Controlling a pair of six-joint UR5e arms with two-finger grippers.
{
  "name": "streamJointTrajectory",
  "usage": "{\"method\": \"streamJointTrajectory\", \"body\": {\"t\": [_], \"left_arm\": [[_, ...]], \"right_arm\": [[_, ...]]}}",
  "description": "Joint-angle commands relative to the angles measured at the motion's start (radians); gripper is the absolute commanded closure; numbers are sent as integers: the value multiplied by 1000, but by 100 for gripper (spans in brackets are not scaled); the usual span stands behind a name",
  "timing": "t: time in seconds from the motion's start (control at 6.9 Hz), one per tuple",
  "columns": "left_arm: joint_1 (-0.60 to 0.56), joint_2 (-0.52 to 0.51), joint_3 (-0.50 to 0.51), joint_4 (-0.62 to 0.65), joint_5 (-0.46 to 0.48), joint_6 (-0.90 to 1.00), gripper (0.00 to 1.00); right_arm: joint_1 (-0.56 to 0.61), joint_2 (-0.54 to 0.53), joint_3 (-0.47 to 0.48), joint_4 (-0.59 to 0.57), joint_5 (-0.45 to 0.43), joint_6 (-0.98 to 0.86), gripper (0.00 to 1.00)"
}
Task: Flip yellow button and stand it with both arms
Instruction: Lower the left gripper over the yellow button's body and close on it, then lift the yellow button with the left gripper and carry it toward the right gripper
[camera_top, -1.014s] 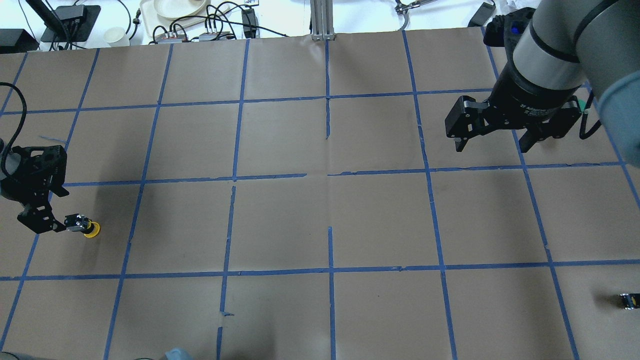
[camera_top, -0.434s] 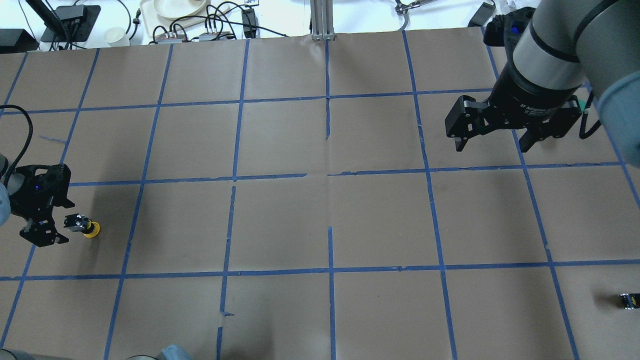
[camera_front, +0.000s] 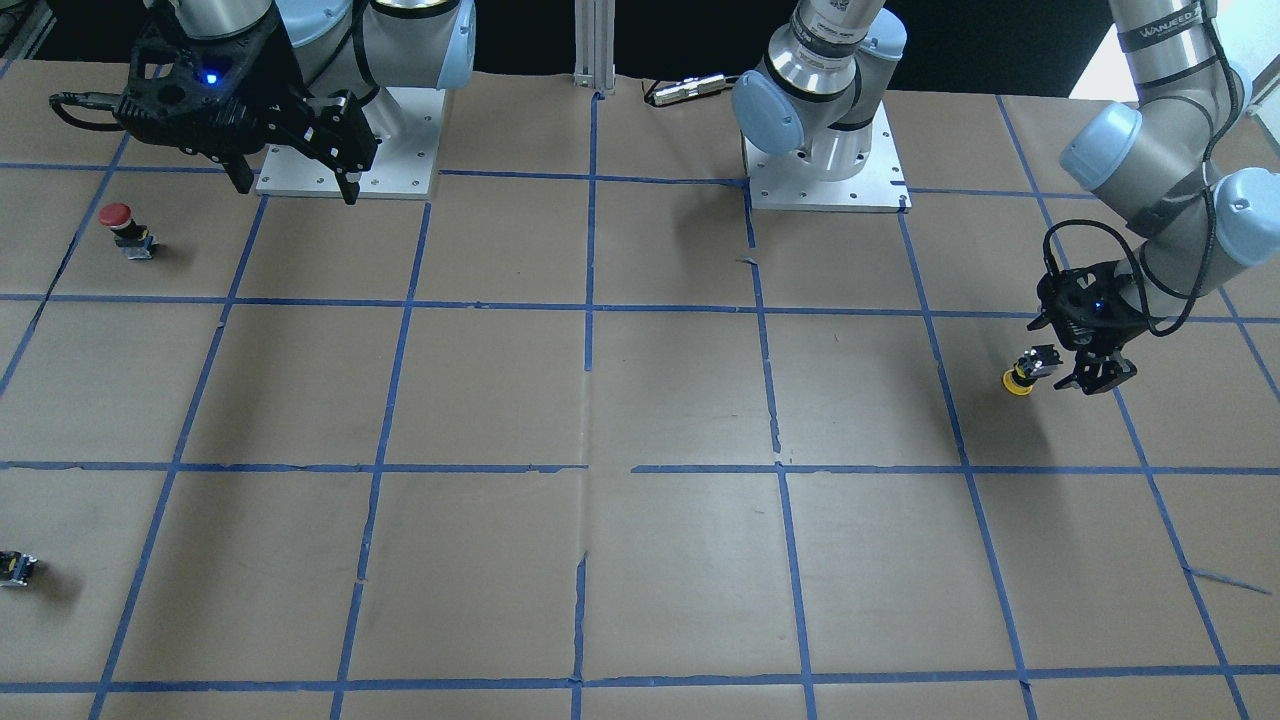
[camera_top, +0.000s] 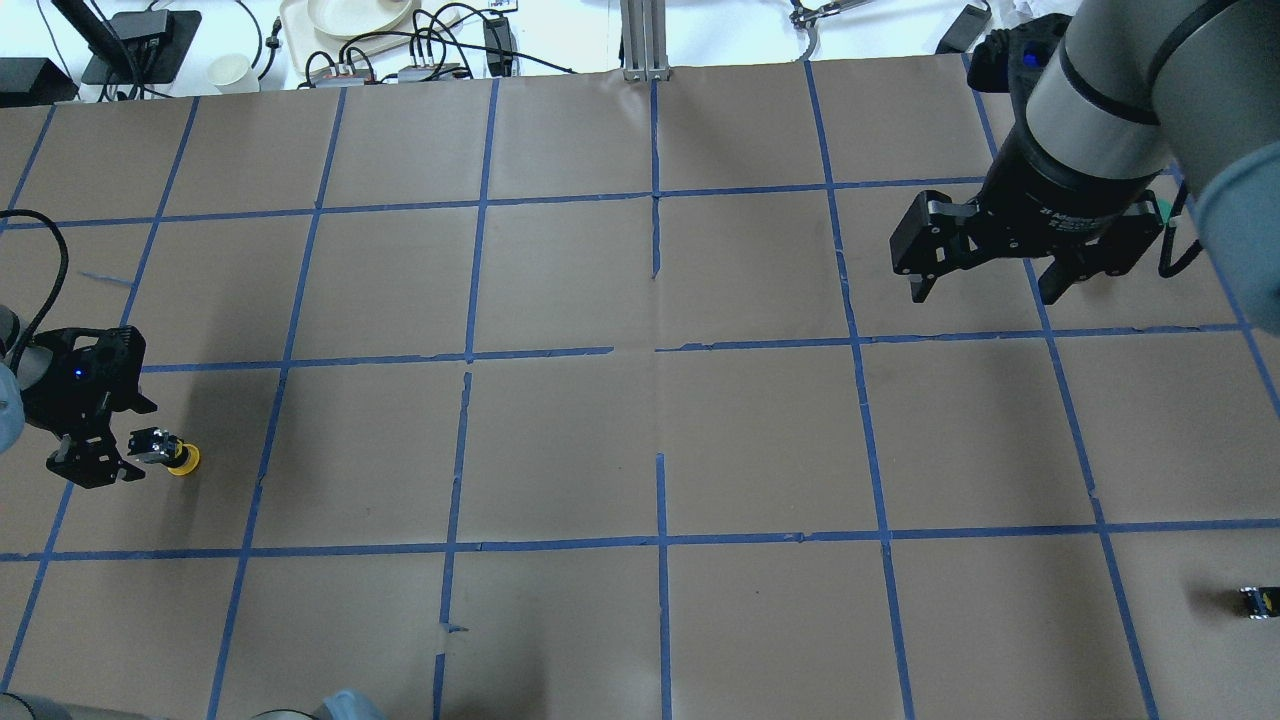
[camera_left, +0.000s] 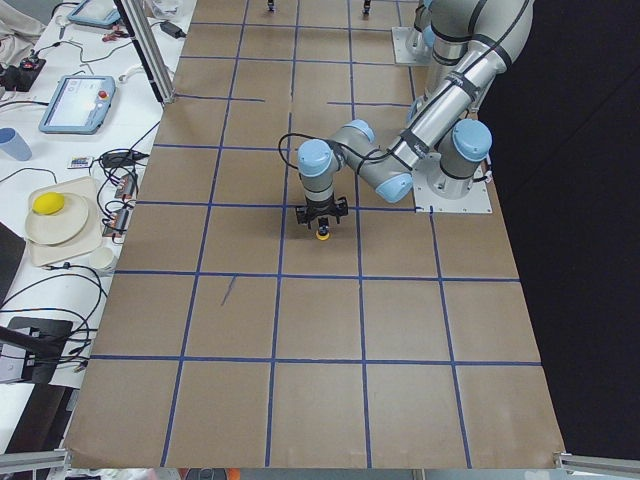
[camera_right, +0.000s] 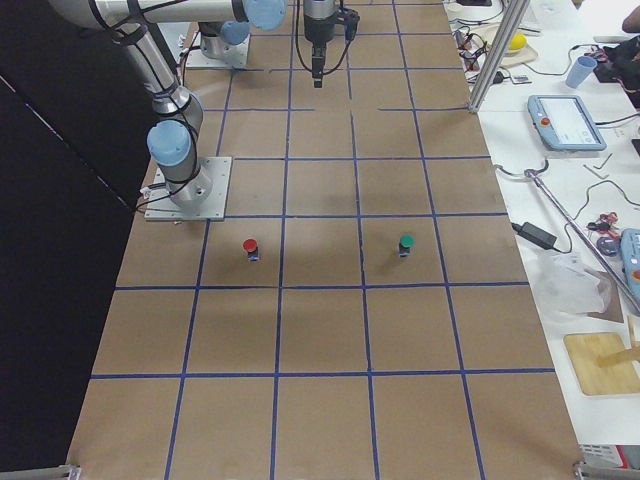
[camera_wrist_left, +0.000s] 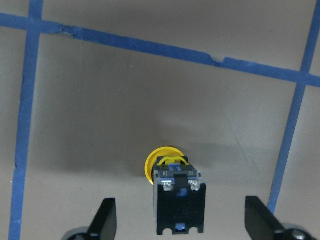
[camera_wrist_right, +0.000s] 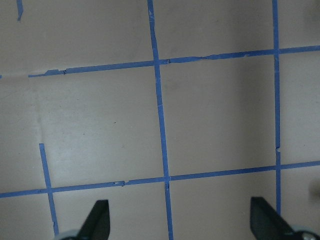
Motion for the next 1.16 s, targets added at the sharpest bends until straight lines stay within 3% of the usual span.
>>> {"method": "streamJointTrajectory", "body": {"t": [0.0,0.14,0.43,0.72,1.01], "left_arm": [[-1,-1,-1,-1,-1,5,42],[-1,-1,0,0,0,14,82],[1,5,3,0,-3,15,95],[-1,11,66,-42,-137,-8,98],[-54,23,152,-265,-240,-179,98]], "right_arm": [[1,0,1,-2,2,0,0],[1,0,1,0,2,0,0],[1,0,1,0,2,0,0],[1,0,1,0,2,0,0],[1,2,1,6,2,0,0]]}}
